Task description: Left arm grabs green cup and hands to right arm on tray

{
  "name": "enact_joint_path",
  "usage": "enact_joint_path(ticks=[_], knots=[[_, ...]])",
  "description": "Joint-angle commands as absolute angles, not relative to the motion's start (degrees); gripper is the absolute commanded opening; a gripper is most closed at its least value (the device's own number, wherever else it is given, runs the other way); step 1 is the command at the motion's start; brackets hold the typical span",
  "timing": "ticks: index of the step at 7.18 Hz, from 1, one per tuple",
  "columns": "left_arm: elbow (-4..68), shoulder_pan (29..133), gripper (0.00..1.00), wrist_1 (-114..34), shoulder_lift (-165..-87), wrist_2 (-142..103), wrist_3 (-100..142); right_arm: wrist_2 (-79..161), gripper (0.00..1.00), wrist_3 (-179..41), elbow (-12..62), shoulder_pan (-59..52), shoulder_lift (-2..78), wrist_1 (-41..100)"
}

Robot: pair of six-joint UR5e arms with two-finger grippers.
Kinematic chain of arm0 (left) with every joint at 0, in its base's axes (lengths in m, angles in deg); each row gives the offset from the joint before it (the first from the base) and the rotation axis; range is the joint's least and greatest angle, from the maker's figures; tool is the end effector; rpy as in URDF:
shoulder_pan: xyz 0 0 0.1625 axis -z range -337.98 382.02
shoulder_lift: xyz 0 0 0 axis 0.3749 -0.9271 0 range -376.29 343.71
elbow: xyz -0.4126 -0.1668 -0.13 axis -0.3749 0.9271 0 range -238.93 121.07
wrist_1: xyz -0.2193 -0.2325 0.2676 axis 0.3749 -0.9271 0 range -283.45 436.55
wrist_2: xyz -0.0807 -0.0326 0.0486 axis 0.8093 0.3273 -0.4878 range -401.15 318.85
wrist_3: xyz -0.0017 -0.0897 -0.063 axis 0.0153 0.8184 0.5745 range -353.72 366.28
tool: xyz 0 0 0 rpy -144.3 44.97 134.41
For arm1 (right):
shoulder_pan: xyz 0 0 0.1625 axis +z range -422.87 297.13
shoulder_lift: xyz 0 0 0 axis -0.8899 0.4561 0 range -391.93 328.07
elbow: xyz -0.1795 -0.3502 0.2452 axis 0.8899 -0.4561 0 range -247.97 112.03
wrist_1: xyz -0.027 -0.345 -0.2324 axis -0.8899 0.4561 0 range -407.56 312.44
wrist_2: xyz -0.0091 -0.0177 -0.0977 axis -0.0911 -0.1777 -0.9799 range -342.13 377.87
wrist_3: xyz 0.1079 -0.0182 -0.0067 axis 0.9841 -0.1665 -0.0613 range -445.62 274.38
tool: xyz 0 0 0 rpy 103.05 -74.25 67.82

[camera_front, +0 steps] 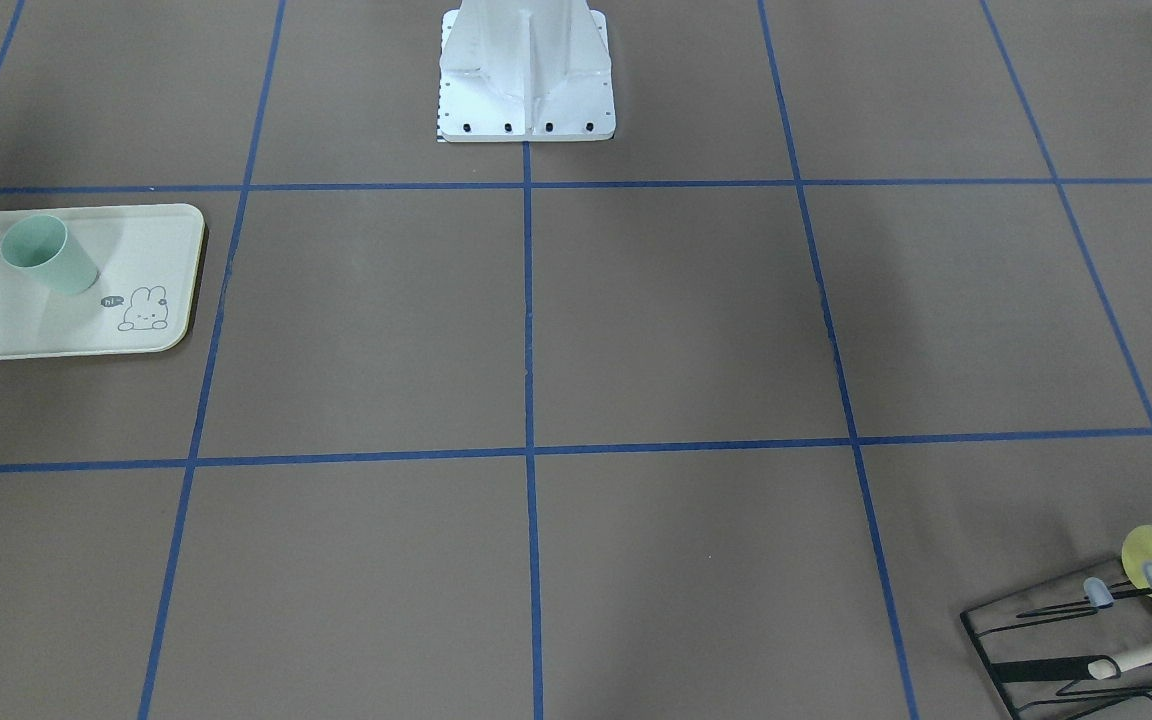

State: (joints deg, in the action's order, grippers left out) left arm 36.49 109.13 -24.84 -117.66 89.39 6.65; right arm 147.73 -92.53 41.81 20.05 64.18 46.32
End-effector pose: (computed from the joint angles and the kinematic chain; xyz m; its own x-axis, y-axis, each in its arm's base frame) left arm -0.0318 -0.5991 0.5292 0.7437 0.3393 -0.5760 -0.0397 0.8825 0.4686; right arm 0.0074 -0.4513 0.5962 0.7282 -0.3192 0.6065 0.2108 0.9464 0.2449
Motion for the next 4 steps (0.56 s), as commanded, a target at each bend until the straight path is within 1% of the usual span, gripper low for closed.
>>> enact_joint_path(ticks=[1, 2, 3, 4], knots=[[37.13, 112.28, 1.00, -26.80, -107.22, 91.65, 5.05, 148.21, 0.99, -92.56, 39.96, 22.02, 62.21, 46.04], [37.13, 112.63, 1.00, -30.03, -105.77, 91.65, 4.97, 148.39, 0.99, -93.25, 40.31, 24.04, 62.29, 45.96], [36.09, 112.98, 1.00, -34.59, -100.89, 90.60, 5.14, 148.56, 0.99, -93.09, 40.14, 24.84, 63.25, 46.04], [35.56, 112.98, 1.00, -37.42, -99.01, 88.77, 5.06, 149.87, 0.99, -92.74, 39.71, 25.20, 63.35, 45.87]])
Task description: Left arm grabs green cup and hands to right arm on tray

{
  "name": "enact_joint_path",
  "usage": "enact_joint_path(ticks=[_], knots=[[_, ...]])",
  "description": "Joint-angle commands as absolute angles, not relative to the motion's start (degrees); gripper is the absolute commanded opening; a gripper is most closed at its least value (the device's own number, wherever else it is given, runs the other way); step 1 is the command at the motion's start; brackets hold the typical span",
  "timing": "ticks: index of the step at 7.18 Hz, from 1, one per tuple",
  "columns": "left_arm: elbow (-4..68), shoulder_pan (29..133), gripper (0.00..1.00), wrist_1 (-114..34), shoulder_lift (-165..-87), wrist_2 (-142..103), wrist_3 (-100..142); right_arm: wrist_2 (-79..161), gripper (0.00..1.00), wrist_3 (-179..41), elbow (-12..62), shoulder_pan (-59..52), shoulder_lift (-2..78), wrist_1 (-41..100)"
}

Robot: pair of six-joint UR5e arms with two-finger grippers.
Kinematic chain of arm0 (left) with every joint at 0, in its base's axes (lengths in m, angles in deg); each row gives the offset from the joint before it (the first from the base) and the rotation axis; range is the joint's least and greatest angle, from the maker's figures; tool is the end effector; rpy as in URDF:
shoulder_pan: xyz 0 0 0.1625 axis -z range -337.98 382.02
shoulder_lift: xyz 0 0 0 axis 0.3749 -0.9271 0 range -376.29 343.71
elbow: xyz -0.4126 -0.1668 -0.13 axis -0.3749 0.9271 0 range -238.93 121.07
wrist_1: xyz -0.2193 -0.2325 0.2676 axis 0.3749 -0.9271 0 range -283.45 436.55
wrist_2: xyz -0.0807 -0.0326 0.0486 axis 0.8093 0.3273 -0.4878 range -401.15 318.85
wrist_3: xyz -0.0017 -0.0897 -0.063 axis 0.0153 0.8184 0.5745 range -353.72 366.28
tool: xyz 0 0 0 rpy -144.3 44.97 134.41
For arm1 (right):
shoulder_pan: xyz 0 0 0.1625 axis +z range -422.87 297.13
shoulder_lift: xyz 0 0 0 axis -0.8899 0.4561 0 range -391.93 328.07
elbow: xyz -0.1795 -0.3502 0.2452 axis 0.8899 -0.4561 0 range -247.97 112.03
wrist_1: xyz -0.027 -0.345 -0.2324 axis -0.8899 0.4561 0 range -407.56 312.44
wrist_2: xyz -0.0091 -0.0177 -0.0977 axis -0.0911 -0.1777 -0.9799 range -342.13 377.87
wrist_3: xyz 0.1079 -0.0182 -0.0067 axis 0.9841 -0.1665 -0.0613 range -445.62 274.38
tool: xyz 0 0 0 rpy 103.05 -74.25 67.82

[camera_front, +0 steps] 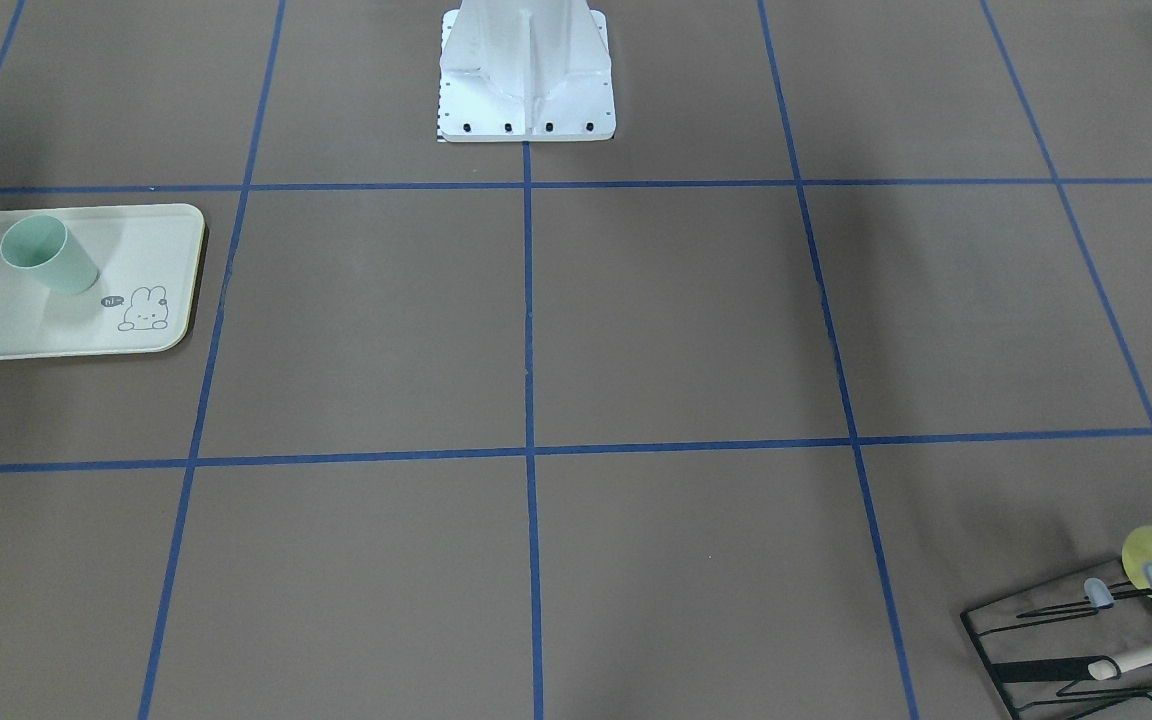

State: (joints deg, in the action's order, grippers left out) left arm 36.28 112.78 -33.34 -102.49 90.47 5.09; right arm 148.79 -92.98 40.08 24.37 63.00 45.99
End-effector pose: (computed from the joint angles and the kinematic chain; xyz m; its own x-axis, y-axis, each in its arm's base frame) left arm -0.0669 -0.4860 0.6554 0.7508 0.2507 -0.6111 -0.0033 0.9266 0.3761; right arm 0.0394 -0.4593 0.5999 0.7372 -0.2704 0.6192 0.1433 0.9582 0.2477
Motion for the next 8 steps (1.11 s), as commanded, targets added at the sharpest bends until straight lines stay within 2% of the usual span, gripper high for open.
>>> enact_joint_path(ticks=[1, 2, 5, 7, 8], knots=[[35.55, 113.07, 1.00, -37.62, -98.64, 89.01, 5.49, 153.45, 0.99, -92.47, 37.70, 25.20, 63.52, 45.95], [35.55, 113.07, 1.00, -35.54, -98.73, 89.19, 5.58, 155.92, 0.99, -92.38, 35.50, 25.20, 63.61, 45.96], [44.92, 113.16, 1.00, -17.21, -98.81, 89.36, 4.88, 156.21, 0.99, -92.56, 30.74, 25.11, 63.00, 45.78], [48.90, 113.51, 1.00, -13.63, -92.96, 89.54, -1.42, 156.82, 0.99, -92.47, 30.91, 25.11, 62.91, 45.78], [47.43, 113.51, 1.00, -14.24, -91.53, 89.54, -1.62, 156.83, 0.99, -92.47, 31.00, 25.11, 62.82, 45.78]])
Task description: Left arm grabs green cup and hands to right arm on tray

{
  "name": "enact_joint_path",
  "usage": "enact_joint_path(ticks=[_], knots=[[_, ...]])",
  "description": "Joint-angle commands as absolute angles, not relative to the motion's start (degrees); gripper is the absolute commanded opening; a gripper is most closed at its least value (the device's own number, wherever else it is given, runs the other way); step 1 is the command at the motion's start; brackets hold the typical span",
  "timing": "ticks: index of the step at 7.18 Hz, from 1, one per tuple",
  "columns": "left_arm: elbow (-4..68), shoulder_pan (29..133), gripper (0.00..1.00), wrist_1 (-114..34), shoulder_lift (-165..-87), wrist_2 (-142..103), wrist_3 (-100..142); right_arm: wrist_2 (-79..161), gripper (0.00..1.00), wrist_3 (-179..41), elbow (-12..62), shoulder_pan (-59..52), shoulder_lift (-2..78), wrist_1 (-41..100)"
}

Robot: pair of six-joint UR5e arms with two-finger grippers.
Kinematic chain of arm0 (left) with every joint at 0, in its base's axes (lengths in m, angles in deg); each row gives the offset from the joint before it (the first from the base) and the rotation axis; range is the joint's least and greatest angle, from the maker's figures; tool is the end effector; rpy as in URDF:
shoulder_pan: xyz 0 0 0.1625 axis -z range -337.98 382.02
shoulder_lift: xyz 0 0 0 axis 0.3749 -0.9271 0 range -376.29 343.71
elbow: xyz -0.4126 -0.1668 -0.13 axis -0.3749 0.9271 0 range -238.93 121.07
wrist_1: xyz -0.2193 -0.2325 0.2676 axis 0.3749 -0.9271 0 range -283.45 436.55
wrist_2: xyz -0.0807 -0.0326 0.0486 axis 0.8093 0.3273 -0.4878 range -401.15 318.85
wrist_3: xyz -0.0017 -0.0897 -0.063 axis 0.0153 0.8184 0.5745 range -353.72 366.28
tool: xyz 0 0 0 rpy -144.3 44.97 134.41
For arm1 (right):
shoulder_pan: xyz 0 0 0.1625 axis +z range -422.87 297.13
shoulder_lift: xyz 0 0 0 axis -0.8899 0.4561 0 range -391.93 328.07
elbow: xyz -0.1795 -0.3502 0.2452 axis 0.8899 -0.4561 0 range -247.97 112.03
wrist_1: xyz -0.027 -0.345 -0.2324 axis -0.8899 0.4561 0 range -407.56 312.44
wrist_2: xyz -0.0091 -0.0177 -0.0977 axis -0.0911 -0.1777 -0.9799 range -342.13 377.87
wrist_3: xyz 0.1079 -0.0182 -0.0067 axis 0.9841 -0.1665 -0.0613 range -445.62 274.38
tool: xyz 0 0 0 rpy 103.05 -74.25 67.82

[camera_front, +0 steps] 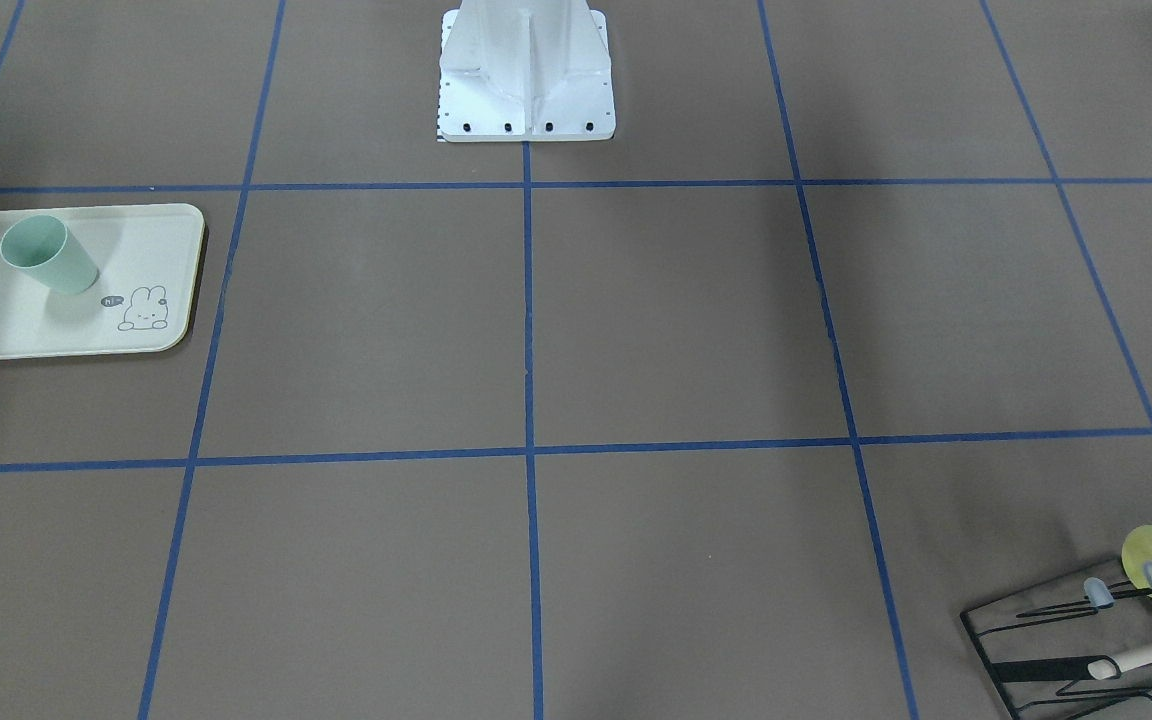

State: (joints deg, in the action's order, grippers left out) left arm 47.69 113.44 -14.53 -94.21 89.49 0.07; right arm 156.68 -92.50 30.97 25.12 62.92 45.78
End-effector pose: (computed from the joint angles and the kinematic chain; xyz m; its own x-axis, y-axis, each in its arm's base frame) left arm -0.0718 -0.4024 0.6575 0.7583 0.1524 -0.6338 -0.0578 0.9842 0.1676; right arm 0.0348 -0.4569 0.6672 0.6489 -0.1526 0.7454 0.1138 0.9881 0.1032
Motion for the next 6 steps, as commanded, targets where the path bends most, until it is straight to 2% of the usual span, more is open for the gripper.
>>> enact_joint_path(ticks=[1, 6], knots=[[46.02, 113.51, 1.00, -15.03, -90.82, 89.54, -1.63, 156.83, 0.99, -92.56, 30.91, 25.11, 62.82, 45.78], [46.70, 113.16, 1.00, -13.81, -96.79, 93.67, 3.82, 156.30, 0.99, -92.65, 29.95, 25.03, 62.38, 45.60]])
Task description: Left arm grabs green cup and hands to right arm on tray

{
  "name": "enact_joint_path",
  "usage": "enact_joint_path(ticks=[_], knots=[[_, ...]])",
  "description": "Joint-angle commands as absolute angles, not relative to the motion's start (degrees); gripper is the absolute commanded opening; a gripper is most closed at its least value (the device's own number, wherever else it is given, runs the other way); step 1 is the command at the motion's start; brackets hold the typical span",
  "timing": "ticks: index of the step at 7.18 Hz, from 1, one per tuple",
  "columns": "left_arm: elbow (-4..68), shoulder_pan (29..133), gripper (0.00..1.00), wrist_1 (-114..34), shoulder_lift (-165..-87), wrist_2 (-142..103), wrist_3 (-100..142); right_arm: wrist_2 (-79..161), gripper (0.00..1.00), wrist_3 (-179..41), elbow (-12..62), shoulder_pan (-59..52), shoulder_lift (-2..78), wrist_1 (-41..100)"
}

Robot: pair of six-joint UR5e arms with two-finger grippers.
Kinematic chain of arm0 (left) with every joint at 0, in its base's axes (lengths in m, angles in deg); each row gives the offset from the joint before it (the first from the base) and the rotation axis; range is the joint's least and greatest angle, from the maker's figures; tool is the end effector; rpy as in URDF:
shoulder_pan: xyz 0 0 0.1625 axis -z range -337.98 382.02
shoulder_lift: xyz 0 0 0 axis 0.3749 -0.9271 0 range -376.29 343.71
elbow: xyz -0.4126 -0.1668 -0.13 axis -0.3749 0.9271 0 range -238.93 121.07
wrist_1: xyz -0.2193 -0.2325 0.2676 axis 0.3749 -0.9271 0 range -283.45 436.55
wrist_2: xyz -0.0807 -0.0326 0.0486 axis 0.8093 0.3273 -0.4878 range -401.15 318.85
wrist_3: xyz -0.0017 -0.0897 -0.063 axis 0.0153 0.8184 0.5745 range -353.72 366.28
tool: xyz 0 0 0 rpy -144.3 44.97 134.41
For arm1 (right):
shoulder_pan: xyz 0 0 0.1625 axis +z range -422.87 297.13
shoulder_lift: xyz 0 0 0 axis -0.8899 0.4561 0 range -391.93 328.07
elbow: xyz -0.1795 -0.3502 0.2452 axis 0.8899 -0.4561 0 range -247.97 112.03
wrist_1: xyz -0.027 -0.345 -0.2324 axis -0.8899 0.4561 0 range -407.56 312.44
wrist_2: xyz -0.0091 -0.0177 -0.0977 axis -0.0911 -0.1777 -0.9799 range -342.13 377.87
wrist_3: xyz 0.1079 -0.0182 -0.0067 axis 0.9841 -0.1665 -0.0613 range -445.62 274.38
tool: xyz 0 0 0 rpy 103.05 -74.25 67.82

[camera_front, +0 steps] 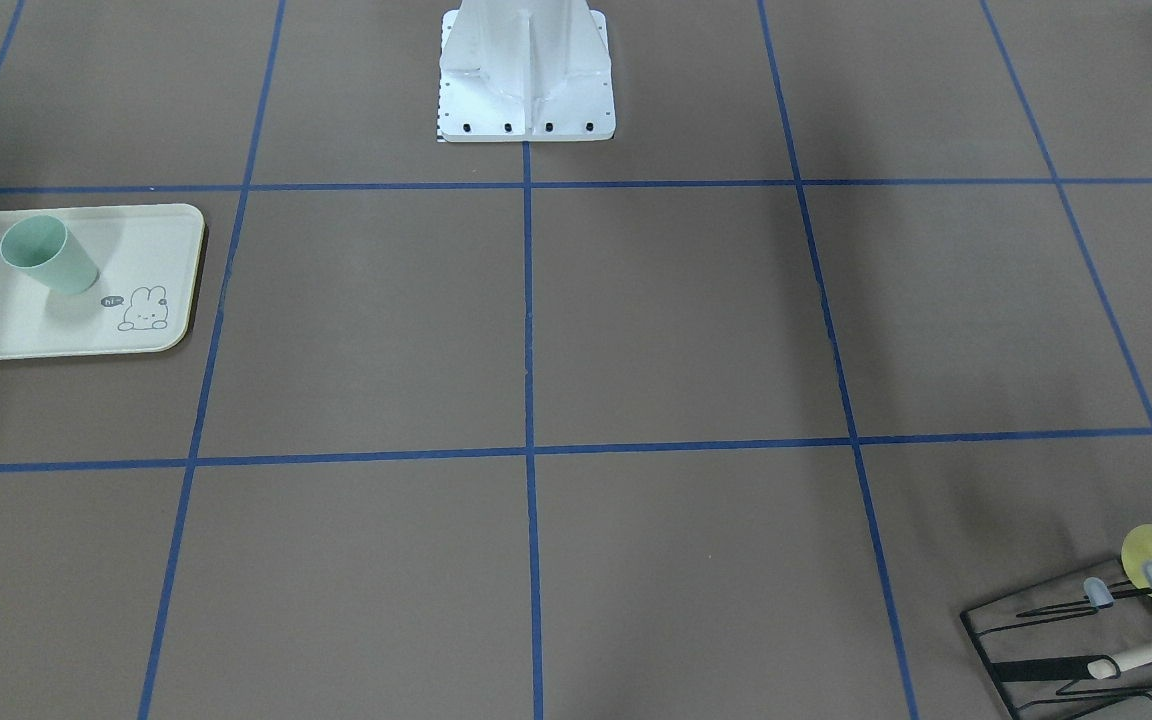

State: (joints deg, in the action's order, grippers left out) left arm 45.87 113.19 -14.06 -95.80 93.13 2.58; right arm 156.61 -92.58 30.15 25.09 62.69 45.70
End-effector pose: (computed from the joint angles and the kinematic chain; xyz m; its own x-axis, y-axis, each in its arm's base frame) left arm -0.0652 -0.4143 0.6583 0.7168 0.1095 -0.6886 -0.0260 0.9911 0.1306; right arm 0.0346 -0.4584 0.6724 0.6498 -0.1477 0.7456 0.1154 0.9887 0.0953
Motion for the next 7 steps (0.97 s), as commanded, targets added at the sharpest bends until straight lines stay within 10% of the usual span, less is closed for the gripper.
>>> enact_joint_path(ticks=[1, 7], knots=[[46.89, 113.16, 1.00, -13.89, -96.88, 93.76, 3.82, 156.21, 0.99, -92.65, 30.21, 25.02, 61.34, 45.60], [47.15, 113.25, 1.00, -14.16, -97.23, 93.49, 3.74, 156.91, 0.99, -92.56, 31.35, 28.54, 61.59, 45.69]])
